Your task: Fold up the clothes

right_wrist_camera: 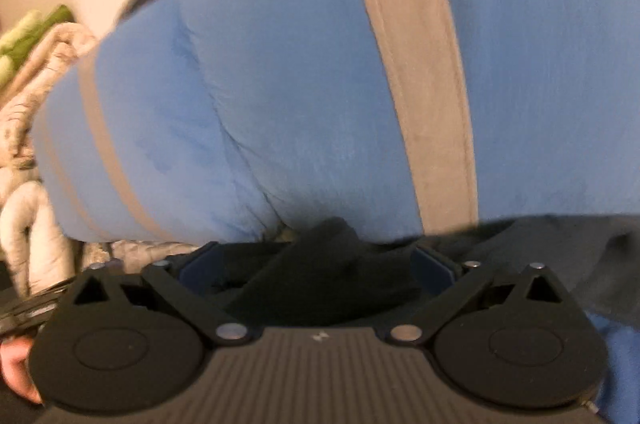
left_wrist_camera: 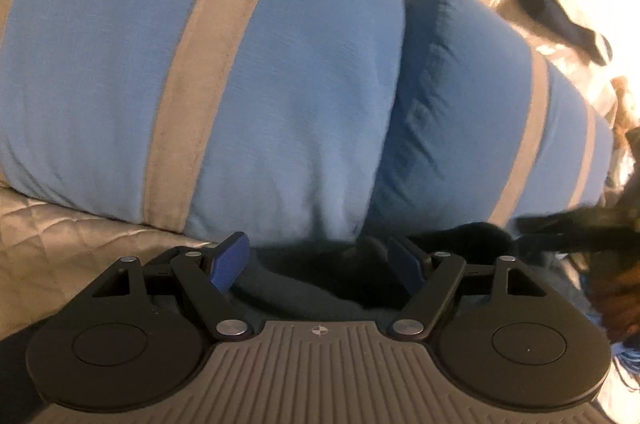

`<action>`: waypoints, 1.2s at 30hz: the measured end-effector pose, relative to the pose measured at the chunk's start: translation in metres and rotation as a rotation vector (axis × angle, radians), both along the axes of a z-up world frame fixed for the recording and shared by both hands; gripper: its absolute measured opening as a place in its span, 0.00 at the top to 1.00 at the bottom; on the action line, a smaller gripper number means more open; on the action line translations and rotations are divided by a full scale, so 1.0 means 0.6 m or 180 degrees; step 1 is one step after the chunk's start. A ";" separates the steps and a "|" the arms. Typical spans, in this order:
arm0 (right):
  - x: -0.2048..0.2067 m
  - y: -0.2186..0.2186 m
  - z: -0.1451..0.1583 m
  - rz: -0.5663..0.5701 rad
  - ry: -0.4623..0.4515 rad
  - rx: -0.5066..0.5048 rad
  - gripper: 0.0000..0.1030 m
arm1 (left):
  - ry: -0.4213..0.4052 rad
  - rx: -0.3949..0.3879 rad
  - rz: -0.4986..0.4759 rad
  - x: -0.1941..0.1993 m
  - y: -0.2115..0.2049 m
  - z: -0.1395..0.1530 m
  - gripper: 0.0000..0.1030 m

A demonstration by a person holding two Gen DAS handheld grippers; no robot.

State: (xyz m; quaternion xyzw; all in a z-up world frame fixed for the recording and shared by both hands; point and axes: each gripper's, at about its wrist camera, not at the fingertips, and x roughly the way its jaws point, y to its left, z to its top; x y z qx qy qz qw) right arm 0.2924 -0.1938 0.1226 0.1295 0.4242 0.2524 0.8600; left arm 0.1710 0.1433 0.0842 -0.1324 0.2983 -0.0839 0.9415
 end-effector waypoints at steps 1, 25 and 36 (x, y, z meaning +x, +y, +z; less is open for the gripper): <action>0.001 0.011 -0.006 0.0021 0.0046 -0.0086 0.80 | -0.0040 0.0033 -0.0158 -0.002 -0.016 0.005 0.26; -0.081 -0.076 0.088 0.0315 -0.1258 -0.0720 0.22 | -0.0310 0.0090 -0.0840 0.049 -0.194 0.050 0.94; -0.173 0.019 0.014 0.1990 -0.2220 -0.2238 0.18 | -0.0600 0.0357 -0.1088 -0.035 -0.212 0.054 0.94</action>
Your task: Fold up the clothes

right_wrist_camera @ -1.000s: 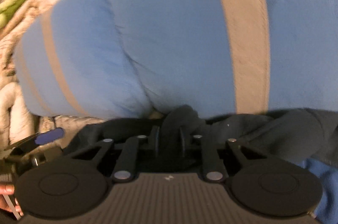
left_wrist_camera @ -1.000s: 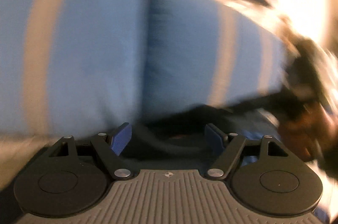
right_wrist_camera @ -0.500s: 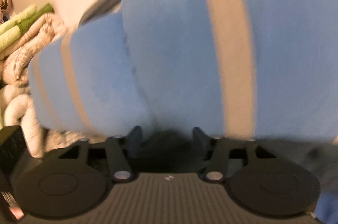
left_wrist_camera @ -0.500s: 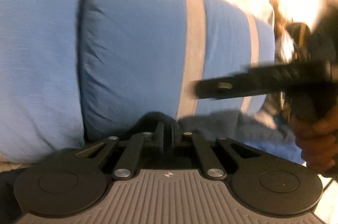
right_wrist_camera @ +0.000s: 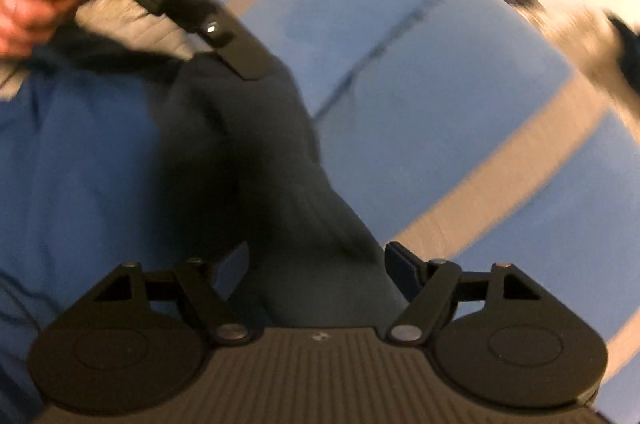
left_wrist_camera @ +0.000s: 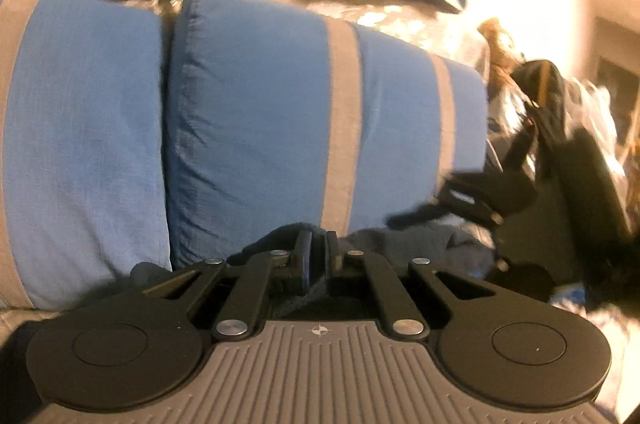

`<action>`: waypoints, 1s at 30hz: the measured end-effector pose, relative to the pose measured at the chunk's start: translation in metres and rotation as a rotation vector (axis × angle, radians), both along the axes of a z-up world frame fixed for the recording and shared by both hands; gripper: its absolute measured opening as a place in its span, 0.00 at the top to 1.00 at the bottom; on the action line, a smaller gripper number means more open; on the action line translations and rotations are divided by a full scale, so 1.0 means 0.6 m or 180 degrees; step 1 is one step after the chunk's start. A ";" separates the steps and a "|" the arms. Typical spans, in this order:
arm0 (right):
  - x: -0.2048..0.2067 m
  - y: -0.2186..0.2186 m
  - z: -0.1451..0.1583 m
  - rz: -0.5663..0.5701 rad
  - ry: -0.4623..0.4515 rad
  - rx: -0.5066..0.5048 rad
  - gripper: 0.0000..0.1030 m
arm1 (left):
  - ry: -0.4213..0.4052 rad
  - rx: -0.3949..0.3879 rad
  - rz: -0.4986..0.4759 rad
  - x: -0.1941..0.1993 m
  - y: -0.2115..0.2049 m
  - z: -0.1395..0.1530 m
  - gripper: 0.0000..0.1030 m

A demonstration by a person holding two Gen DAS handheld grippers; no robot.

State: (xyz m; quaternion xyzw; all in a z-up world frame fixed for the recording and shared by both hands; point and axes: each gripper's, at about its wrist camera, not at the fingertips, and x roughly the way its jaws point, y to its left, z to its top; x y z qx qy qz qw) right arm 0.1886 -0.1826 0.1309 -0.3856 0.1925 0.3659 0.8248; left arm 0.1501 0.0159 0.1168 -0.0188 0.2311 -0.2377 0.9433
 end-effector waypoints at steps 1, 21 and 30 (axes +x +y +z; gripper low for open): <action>-0.002 0.006 0.002 0.0068 -0.0043 -0.0043 0.18 | -0.0025 0.0014 -0.0035 -0.011 0.000 -0.001 0.94; -0.176 -0.054 -0.047 -0.0489 0.0271 0.0460 0.83 | -0.0433 0.0405 -0.0693 -0.264 -0.031 -0.010 0.72; -0.184 -0.123 -0.088 -0.0641 0.0696 0.0769 0.86 | -0.0419 0.1123 -0.0304 -0.250 0.036 -0.025 0.44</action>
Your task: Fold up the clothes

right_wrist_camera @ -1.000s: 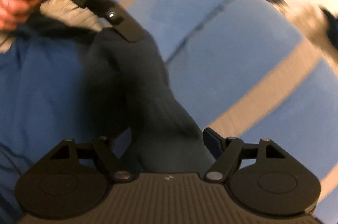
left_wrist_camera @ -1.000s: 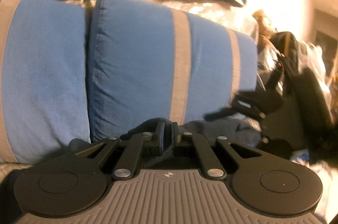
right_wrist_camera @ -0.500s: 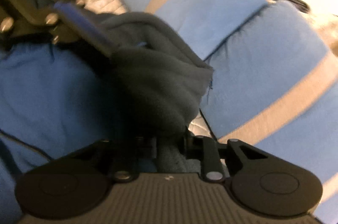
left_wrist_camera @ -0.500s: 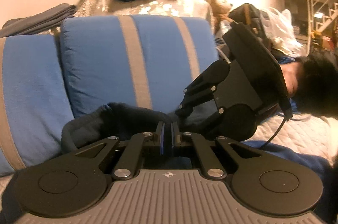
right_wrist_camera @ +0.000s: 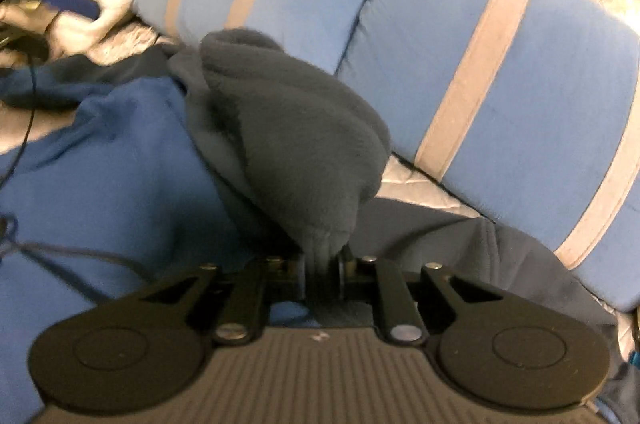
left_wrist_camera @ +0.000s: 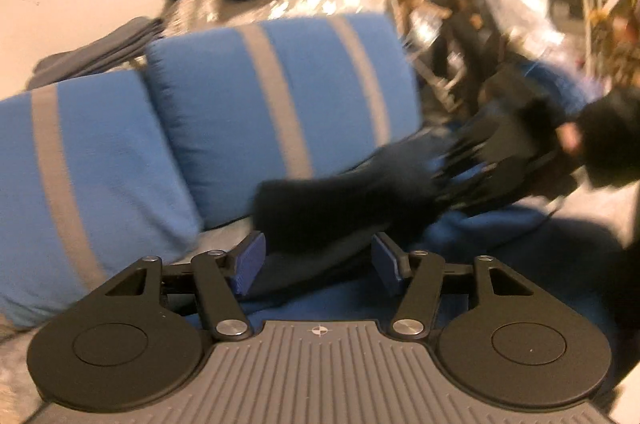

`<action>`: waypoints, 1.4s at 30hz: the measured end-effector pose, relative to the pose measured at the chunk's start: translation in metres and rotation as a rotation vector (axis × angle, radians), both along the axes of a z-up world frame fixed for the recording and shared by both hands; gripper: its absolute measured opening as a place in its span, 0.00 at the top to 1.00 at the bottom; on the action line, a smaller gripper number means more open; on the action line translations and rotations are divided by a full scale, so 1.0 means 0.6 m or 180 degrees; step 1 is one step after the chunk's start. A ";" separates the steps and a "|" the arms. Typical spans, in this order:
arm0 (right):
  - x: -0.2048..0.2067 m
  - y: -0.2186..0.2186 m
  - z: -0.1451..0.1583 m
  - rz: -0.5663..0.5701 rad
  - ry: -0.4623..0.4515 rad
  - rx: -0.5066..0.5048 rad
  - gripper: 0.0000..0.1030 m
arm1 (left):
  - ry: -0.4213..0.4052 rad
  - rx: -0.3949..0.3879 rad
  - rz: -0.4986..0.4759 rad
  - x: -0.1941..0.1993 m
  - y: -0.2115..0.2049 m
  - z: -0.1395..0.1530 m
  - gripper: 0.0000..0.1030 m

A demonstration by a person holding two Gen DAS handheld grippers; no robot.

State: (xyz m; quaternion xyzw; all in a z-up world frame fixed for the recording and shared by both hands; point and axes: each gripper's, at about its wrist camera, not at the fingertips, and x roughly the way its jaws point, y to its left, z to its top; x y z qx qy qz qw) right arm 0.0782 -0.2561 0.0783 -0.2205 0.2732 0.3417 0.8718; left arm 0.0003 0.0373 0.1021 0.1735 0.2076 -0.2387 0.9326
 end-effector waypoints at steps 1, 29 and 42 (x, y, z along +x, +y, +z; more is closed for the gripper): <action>-0.005 0.002 -0.005 0.0038 0.0002 -0.0049 0.86 | -0.0012 0.0096 0.0019 0.015 0.003 0.000 0.44; 0.023 0.020 -0.042 -0.0004 0.0418 -0.0070 0.84 | 0.1616 -0.0226 -0.0563 0.315 0.008 -0.109 0.62; 0.086 0.009 0.056 -0.0646 0.0274 0.0911 0.92 | 0.0036 -0.0118 0.0238 0.228 0.015 0.023 0.81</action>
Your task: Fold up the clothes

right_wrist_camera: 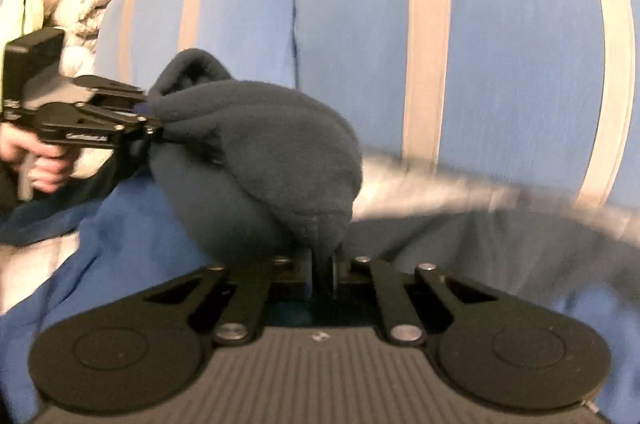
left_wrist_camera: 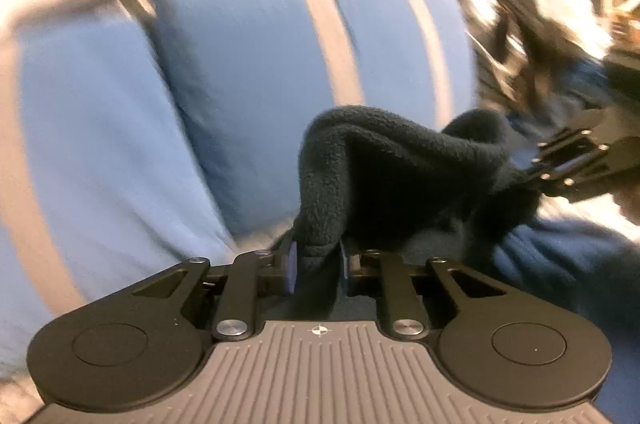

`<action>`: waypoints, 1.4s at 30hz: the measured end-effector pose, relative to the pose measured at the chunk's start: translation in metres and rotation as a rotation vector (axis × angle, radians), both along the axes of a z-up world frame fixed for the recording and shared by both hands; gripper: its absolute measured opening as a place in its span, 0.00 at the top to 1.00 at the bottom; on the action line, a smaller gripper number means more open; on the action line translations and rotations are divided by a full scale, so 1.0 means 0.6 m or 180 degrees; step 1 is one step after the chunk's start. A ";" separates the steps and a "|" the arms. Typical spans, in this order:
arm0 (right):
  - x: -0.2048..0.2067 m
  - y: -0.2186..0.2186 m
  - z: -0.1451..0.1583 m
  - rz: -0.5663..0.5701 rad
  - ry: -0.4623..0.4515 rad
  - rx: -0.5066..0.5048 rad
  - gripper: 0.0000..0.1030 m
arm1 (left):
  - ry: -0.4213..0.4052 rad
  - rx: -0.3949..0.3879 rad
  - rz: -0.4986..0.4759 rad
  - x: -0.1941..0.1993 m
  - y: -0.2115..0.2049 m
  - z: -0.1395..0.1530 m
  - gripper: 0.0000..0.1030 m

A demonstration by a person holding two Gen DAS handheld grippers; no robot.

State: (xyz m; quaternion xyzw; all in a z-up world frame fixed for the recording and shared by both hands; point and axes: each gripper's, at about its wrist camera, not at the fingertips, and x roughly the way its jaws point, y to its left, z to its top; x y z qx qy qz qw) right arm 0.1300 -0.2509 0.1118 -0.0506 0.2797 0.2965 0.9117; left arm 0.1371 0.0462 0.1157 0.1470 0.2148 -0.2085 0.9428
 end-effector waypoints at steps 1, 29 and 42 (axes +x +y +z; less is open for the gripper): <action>0.004 0.014 0.019 -0.0031 -0.0262 -0.0073 0.92 | -0.0279 -0.0027 0.0118 -0.006 0.002 0.017 0.82; 0.223 0.100 -0.070 -0.0999 0.0568 -0.0496 0.00 | 0.0409 0.0249 0.0885 0.184 -0.001 -0.094 0.26; 0.002 0.021 -0.037 -0.1536 0.1209 -0.0053 0.00 | 0.0336 -0.0740 0.1805 -0.039 0.177 -0.013 0.26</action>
